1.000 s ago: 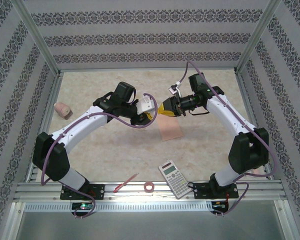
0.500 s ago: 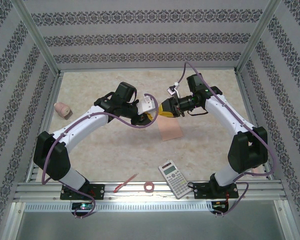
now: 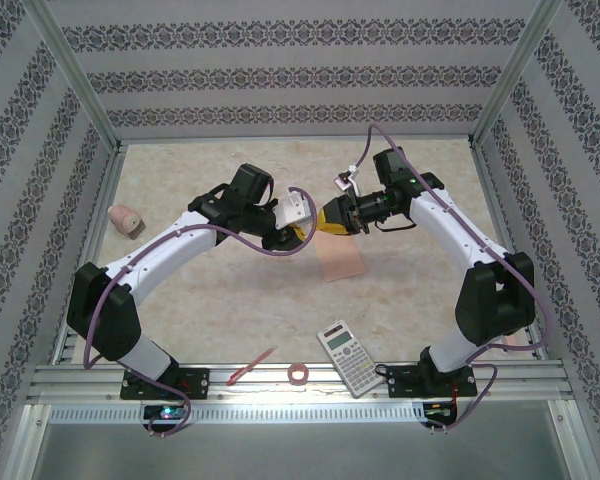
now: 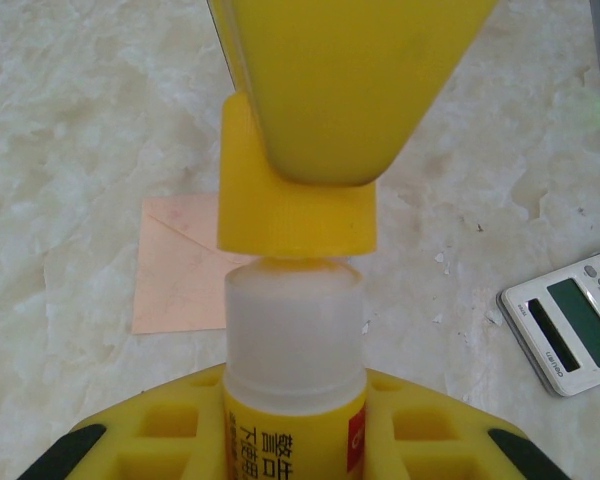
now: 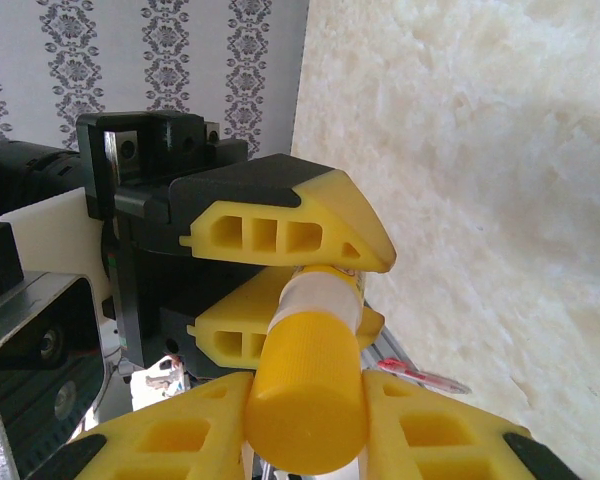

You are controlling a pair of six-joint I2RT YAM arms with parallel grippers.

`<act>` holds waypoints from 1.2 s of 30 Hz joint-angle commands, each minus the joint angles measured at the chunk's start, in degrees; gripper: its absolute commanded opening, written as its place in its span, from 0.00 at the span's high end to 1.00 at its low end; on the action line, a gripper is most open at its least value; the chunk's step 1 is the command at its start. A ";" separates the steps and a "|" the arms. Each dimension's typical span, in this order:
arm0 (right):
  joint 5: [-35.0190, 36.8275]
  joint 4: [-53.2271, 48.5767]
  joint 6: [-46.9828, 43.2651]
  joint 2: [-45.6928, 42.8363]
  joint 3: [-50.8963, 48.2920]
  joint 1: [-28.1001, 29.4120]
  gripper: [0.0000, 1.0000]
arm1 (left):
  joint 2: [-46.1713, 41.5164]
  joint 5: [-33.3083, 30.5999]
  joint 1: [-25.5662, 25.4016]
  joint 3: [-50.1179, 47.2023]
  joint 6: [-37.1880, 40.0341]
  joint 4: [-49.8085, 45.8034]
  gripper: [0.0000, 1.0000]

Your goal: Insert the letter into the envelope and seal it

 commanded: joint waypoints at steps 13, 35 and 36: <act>0.80 0.11 -1.60 1.20 -0.38 0.99 0.72 | 0.65 0.16 -1.26 1.92 0.08 -0.78 1.00; 0.59 0.08 -1.70 2.34 1.11 1.27 0.71 | 1.08 0.59 -1.83 2.01 -0.75 -0.57 1.00; 0.38 -0.12 -1.93 2.47 1.19 1.26 0.71 | 1.08 0.62 -1.83 2.07 -0.67 -0.67 1.00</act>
